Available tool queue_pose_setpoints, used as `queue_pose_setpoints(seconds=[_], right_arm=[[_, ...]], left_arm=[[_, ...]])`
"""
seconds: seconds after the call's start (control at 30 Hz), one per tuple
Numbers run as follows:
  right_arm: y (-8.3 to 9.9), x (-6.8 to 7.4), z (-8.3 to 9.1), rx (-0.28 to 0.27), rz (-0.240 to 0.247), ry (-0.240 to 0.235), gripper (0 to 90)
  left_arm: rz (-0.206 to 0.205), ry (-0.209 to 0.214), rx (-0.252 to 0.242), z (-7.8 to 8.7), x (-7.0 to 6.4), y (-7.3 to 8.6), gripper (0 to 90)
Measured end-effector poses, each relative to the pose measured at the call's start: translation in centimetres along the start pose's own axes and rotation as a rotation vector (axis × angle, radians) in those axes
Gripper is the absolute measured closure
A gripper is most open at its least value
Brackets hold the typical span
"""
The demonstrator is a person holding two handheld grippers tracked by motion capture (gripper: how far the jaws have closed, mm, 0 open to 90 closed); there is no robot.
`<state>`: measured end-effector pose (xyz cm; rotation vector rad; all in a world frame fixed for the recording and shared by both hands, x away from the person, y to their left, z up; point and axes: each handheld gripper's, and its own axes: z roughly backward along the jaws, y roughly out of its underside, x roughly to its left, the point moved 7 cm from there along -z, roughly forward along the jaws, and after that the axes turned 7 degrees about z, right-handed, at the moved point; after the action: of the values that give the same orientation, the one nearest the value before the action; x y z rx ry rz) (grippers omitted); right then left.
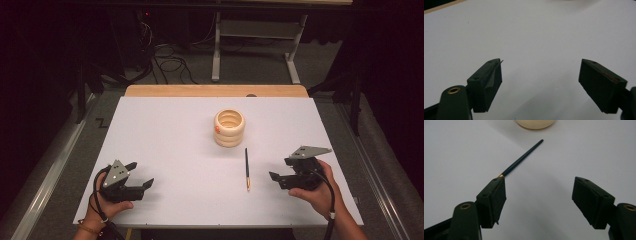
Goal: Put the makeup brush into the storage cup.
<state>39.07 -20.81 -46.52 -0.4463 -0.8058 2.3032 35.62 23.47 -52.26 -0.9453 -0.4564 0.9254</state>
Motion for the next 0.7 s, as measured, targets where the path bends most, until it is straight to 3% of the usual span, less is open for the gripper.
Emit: queue_pose_setpoints(seconds=[0.1, 0.33, 0.7], right_arm=[[-0.9, 1.2, -1.5, 0.038, 0.011, -0.025, 30.4], [-1.5, 2.6, -3.6, 0.113, 0.019, -0.047, 32.5], [-2.0, 3.7, -5.4, 0.215, -0.011, -0.103, 35.4]], left_arm=[[-0.003, 0.003, 0.003, 0.0, -0.1, 0.0, 19.9], [-0.004, 0.012, 0.007, -0.1, -0.2, 0.1, 20.1], [-0.01, 0.02, 0.019, -0.2, -0.3, 0.2, 20.4]])
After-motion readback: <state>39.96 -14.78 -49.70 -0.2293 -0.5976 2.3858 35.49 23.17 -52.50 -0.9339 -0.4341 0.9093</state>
